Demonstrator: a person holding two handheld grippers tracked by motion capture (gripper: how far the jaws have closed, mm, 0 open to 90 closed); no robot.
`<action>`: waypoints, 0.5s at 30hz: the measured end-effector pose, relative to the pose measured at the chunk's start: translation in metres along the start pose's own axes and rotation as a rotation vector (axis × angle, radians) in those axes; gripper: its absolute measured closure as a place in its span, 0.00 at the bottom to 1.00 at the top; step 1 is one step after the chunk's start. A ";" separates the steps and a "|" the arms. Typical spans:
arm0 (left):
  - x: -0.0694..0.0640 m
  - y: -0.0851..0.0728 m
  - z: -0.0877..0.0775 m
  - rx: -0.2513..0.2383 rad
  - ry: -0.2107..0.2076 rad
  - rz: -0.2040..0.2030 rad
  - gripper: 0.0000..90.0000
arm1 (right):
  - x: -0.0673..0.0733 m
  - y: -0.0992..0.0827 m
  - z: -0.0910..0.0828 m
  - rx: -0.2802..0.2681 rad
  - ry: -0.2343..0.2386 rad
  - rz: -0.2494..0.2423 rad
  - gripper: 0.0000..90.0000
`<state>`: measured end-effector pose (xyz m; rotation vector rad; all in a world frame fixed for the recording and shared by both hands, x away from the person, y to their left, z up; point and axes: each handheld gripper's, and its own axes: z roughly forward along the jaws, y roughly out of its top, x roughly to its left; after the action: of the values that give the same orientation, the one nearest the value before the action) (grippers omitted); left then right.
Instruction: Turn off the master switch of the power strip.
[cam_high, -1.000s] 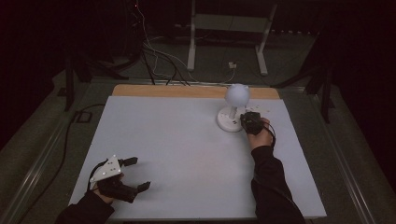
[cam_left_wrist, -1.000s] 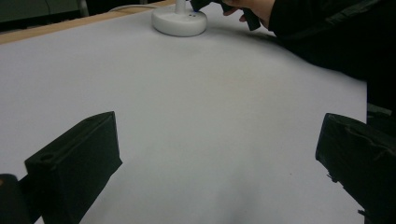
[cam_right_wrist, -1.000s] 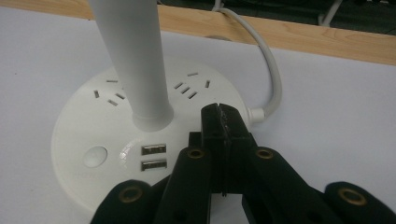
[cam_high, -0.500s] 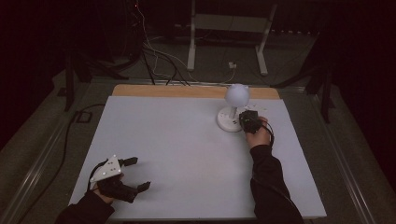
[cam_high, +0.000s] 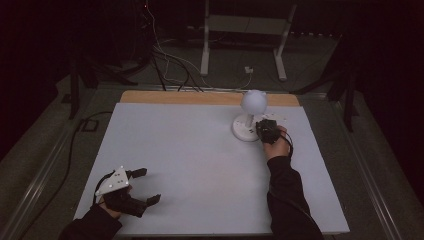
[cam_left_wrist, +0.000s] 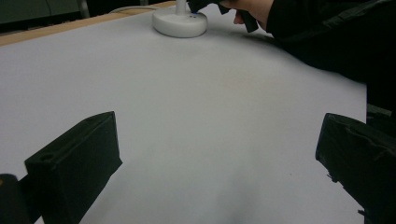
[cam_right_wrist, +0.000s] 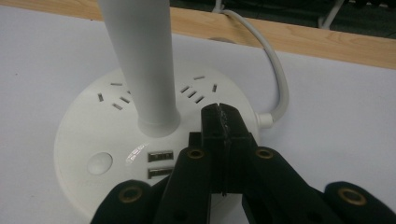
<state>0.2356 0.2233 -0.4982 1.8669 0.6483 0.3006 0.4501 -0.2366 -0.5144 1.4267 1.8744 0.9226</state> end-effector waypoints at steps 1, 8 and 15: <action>0.000 0.000 0.000 -0.002 0.000 -0.002 0.00 | 0.001 0.001 0.000 0.006 -0.005 -0.008 1.00; 0.001 0.000 0.000 -0.006 0.002 -0.009 0.00 | -0.001 0.006 -0.016 -0.061 0.005 0.038 1.00; 0.001 0.000 0.000 -0.006 0.000 -0.005 0.00 | -0.006 0.011 -0.026 -0.066 0.030 0.080 0.96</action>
<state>0.2362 0.2239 -0.4979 1.8589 0.6511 0.2995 0.4369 -0.2449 -0.4902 1.4648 1.8023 1.0405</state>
